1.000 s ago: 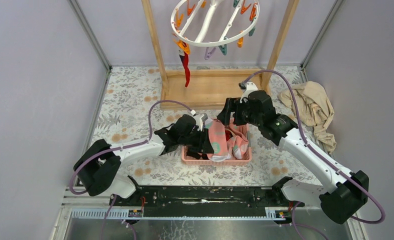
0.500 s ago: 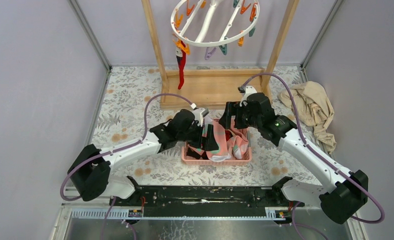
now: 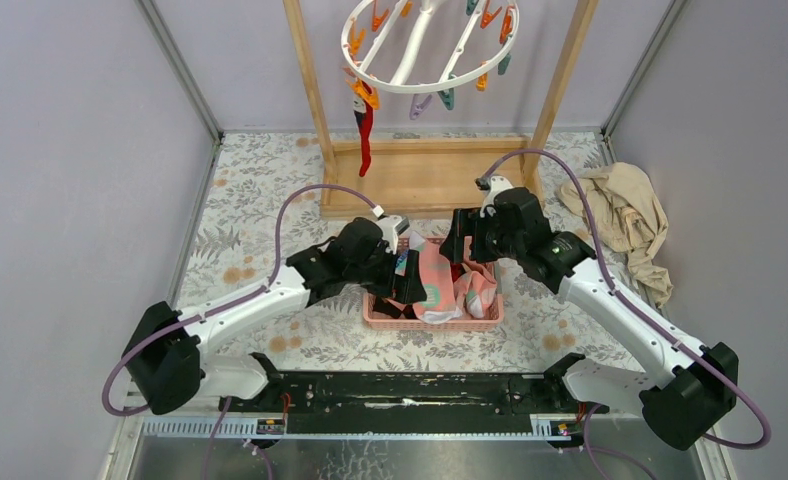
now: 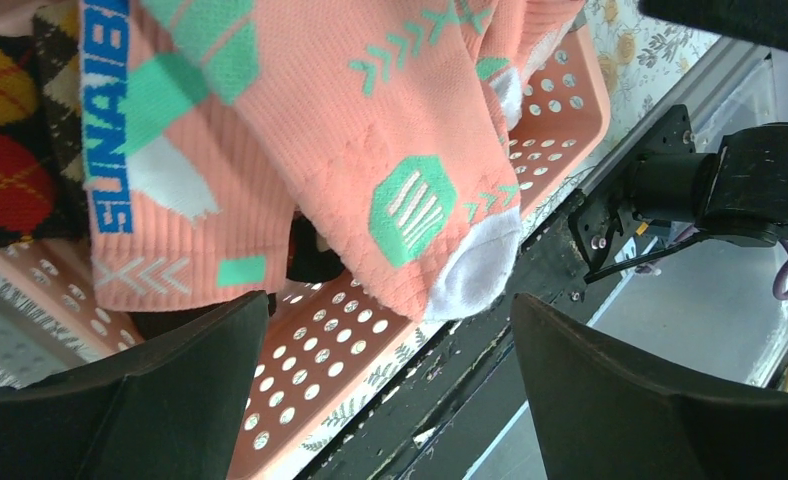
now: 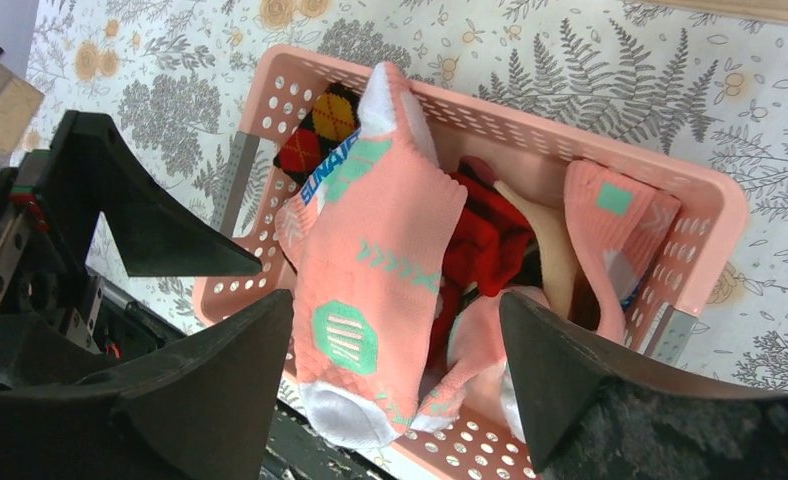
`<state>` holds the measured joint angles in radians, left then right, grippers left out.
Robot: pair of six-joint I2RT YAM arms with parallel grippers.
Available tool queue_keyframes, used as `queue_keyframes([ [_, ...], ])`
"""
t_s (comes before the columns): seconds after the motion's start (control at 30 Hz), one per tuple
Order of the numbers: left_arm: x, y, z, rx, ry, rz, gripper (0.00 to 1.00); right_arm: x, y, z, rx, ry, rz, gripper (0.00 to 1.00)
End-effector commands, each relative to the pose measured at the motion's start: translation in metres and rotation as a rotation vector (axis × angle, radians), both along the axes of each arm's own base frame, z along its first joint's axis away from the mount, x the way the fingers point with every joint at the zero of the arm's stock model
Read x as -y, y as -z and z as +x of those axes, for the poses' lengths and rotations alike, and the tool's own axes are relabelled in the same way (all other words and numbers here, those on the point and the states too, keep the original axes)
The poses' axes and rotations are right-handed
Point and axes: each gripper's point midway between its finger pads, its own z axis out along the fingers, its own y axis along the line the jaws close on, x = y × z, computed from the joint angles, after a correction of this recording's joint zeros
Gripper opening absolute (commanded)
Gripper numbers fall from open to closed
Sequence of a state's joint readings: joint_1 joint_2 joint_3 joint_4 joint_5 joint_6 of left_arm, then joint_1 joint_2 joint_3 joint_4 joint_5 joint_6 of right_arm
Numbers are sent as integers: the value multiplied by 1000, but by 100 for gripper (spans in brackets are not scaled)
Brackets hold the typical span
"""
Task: Remove the socks clipped to the hanger
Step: Place the sock in the bin, then adjust the sock in the bin.
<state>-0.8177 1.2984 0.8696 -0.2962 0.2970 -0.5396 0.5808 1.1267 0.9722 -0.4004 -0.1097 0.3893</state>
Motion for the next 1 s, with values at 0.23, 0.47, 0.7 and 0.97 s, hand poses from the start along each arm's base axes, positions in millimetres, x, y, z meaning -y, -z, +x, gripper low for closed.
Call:
queue_keyframes([
  [0.23,-27,-16,16,107,-113,84,99,-29,-2,-12,-31,-127,-2,76],
  [0.47,-42,-36,24,165,-201,92,99,-45,36,-12,-50,-135,-158,77],
  [0.7,-52,-50,22,191,-231,69,98,-37,91,3,-98,-68,-335,78],
  [0.97,-51,-46,22,180,-233,77,98,12,153,-1,-150,48,-587,56],
])
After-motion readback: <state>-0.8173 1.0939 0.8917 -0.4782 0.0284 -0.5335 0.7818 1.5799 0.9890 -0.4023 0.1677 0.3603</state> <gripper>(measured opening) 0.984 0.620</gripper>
